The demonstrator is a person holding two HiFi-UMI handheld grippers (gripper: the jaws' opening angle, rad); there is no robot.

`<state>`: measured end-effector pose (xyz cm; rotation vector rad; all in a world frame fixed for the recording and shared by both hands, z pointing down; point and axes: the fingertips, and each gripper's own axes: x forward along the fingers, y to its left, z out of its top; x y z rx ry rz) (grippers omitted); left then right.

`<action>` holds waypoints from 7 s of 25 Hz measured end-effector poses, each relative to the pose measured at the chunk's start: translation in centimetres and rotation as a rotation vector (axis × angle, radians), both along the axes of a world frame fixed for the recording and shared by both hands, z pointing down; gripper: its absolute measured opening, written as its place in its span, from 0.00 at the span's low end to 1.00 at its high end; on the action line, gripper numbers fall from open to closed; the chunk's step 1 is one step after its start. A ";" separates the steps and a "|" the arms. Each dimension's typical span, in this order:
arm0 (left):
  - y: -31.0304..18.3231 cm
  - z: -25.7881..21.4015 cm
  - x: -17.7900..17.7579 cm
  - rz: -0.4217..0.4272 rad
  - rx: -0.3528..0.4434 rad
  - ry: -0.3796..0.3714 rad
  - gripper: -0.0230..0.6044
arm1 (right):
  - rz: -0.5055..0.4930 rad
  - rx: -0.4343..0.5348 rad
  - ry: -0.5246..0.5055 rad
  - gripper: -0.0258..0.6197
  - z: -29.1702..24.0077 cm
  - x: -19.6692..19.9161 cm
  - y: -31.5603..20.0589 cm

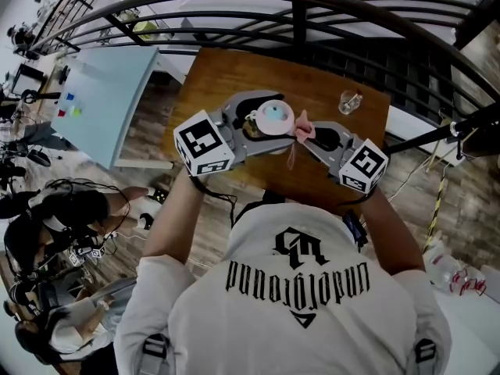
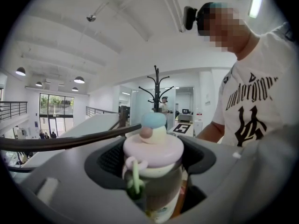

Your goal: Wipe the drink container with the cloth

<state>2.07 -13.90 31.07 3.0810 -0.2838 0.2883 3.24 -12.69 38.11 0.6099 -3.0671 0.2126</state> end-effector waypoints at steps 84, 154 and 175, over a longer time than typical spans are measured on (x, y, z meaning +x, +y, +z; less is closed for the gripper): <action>-9.7 30.7 -5.7 -0.267 -0.205 -0.304 0.66 | 0.408 -0.286 0.208 0.11 20.0 1.5 -8.9; 1.7 15.1 -5.0 -0.564 -0.111 0.020 0.61 | 0.254 -0.068 0.189 0.11 8.3 7.9 4.2; 12.3 11.4 -13.0 -0.554 -0.021 0.010 0.12 | 0.285 -0.006 0.122 0.11 4.0 -0.1 12.0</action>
